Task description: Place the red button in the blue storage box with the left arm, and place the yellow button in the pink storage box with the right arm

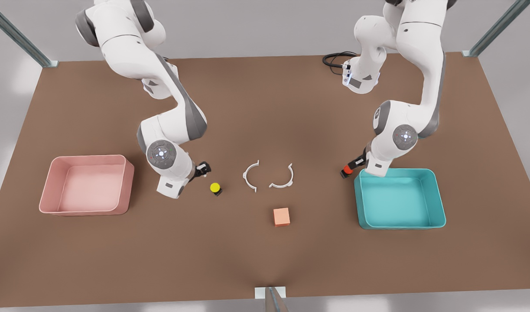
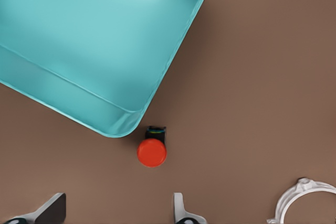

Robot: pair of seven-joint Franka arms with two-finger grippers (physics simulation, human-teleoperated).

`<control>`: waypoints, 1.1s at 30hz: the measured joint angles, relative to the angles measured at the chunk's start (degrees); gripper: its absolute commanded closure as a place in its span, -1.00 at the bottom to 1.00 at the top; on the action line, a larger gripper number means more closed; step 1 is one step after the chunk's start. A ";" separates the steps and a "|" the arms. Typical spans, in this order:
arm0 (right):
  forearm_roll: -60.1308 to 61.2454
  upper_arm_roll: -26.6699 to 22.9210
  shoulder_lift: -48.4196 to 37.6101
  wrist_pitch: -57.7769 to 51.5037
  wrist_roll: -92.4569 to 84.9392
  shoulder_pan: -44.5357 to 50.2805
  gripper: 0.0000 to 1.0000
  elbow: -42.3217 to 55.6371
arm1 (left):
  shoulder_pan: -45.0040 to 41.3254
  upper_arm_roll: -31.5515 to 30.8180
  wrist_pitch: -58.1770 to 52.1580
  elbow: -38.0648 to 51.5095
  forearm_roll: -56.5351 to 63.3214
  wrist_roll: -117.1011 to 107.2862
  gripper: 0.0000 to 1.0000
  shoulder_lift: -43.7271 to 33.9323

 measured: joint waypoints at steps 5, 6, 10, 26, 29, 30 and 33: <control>0.06 1.29 6.17 8.10 3.17 0.60 -1.00 -3.89 | -2.39 -0.01 9.54 -4.44 -0.15 -9.88 -1.00 2.51; 0.06 1.32 6.63 10.23 3.68 0.00 -1.00 -5.95 | -2.39 0.00 11.09 -5.65 -0.16 -11.57 -1.00 3.14; 0.07 1.51 7.41 17.94 5.44 -1.03 -1.00 -11.21 | -2.25 0.00 15.41 -9.01 -0.14 -17.42 -1.00 4.32; 0.04 4.00 8.97 34.66 9.76 -1.48 -1.00 -17.83 | -2.07 0.00 22.41 -8.99 -0.04 -31.39 -1.00 9.99; 0.03 4.15 10.03 35.82 10.27 -1.17 -1.00 -17.90 | -2.05 0.00 23.36 -8.97 -0.02 -32.90 -0.92 10.88; 0.03 4.16 10.27 36.24 10.43 -1.09 -1.00 -17.92 | -2.10 0.00 23.67 -8.93 -0.01 -33.35 -0.87 11.12; 0.03 4.46 10.30 37.52 10.83 -1.20 -1.00 -19.08 | -2.15 0.00 24.39 -8.90 0.01 -34.57 -0.39 11.31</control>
